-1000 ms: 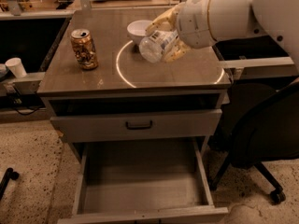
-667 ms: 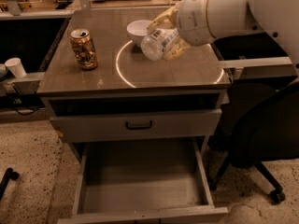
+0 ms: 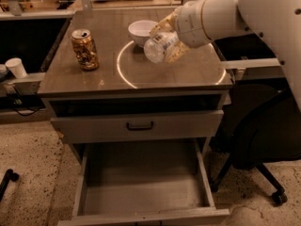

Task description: Pick blue plastic bottle from middle drawer and place on counter

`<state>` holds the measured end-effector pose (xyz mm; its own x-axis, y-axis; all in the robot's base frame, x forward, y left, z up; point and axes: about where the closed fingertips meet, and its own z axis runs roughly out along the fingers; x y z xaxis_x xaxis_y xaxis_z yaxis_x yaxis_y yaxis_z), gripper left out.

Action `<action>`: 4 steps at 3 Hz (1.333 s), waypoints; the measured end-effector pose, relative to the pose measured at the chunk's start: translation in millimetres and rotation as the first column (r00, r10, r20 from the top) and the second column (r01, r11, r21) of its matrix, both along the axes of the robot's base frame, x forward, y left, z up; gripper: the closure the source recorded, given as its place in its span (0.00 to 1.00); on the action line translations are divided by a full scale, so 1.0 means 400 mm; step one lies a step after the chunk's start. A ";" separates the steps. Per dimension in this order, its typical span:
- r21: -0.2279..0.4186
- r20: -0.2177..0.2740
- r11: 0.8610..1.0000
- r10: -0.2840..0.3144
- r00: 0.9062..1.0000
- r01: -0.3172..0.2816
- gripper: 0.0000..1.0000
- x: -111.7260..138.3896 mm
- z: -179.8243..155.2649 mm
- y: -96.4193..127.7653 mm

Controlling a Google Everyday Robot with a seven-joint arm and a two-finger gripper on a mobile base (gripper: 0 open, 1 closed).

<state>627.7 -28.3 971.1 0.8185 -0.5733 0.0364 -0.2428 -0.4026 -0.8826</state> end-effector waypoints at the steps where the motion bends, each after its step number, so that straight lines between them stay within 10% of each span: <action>1: -0.022 -0.040 0.999 -0.032 0.999 0.031 1.00 0.028 -0.040 -0.011; 4: -0.084 -0.137 0.994 -0.076 0.988 0.065 0.29 0.093 -0.173 -0.027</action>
Offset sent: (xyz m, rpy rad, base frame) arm 0.0356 -0.0302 -0.0564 -0.1123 0.1325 -0.1411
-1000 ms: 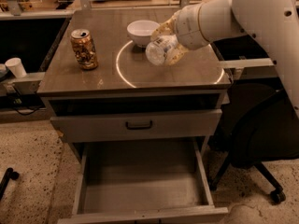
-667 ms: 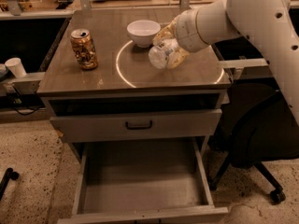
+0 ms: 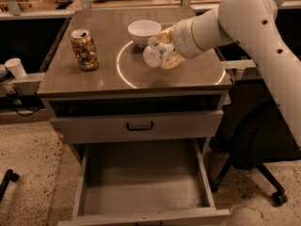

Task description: Pick blue plastic bottle from middle drawer and place on counter

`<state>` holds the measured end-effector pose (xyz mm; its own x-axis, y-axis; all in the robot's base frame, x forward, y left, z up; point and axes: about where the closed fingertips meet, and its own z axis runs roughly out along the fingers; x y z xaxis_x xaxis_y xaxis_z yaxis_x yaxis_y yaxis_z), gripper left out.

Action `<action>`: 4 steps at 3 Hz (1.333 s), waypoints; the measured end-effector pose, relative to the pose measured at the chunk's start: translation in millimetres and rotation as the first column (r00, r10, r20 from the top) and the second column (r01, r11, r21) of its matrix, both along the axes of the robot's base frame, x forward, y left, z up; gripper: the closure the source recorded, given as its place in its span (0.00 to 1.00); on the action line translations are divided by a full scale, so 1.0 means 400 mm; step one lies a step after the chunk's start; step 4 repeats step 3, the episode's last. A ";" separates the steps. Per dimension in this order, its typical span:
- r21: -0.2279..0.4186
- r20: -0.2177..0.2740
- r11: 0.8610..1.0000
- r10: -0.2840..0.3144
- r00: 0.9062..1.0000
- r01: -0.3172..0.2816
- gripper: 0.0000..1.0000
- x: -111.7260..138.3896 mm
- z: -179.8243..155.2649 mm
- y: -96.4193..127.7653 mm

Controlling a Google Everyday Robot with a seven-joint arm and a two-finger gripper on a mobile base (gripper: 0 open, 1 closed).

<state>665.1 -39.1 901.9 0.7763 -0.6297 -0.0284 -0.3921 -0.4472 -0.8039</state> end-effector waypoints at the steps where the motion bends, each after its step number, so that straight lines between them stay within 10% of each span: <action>1: 0.000 0.000 1.000 0.000 1.000 0.000 0.06 0.000 0.000 0.000; 4: 0.000 0.000 1.000 0.000 1.000 0.000 0.00 0.000 0.000 0.000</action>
Offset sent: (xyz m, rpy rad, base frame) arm 0.0000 0.0001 -0.0001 0.0000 0.0001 0.0001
